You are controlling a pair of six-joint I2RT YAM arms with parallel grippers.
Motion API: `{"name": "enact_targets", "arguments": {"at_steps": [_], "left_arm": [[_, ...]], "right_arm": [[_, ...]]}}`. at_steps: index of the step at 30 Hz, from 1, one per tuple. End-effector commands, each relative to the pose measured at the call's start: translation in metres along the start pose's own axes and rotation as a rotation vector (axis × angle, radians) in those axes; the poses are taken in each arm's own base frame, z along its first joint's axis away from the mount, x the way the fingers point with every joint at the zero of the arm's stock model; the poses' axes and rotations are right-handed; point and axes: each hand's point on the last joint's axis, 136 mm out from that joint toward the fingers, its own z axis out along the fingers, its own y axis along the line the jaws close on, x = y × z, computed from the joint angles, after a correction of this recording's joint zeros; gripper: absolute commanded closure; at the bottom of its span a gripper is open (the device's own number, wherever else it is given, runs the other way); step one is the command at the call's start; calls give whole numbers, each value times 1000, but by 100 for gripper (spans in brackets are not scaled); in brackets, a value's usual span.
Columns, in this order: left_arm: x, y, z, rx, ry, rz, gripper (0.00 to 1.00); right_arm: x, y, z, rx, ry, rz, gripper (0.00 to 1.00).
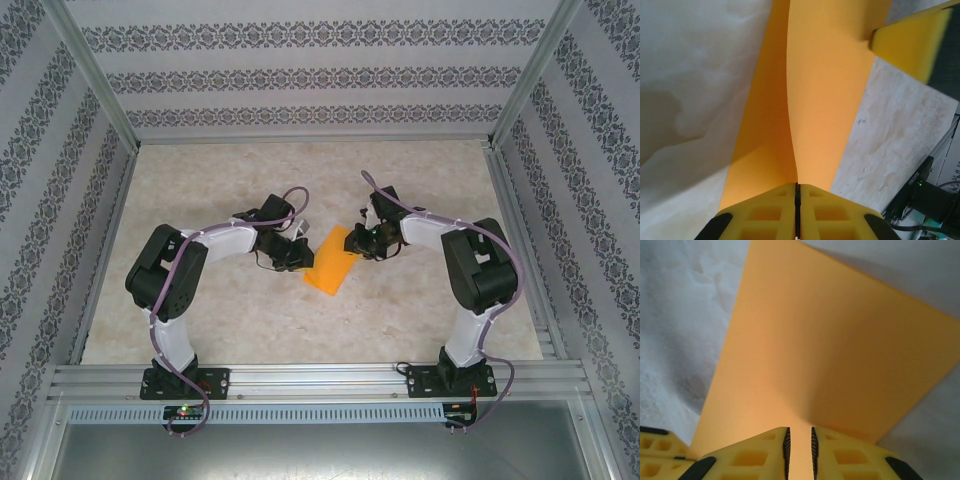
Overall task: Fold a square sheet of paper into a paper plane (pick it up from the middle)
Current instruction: Fold the triangle a second time at the center of the table.
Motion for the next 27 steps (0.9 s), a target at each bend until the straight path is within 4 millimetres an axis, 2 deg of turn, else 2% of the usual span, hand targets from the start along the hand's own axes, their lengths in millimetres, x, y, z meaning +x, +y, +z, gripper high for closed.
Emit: {"name": "enact_targets", "arguments": {"at_steps": [1,9,27], "left_arm": [[0,0,5,-23,18,25,89],[-1,-3,9,-21,36,31,88],[-15,-17,27,-23,56,49,87]], "right_arm": [[-5,6,4,-5,5,-23,81],[1,-4,16,41,40,-35,83],[8,1,18,11,68,-58,84]]}}
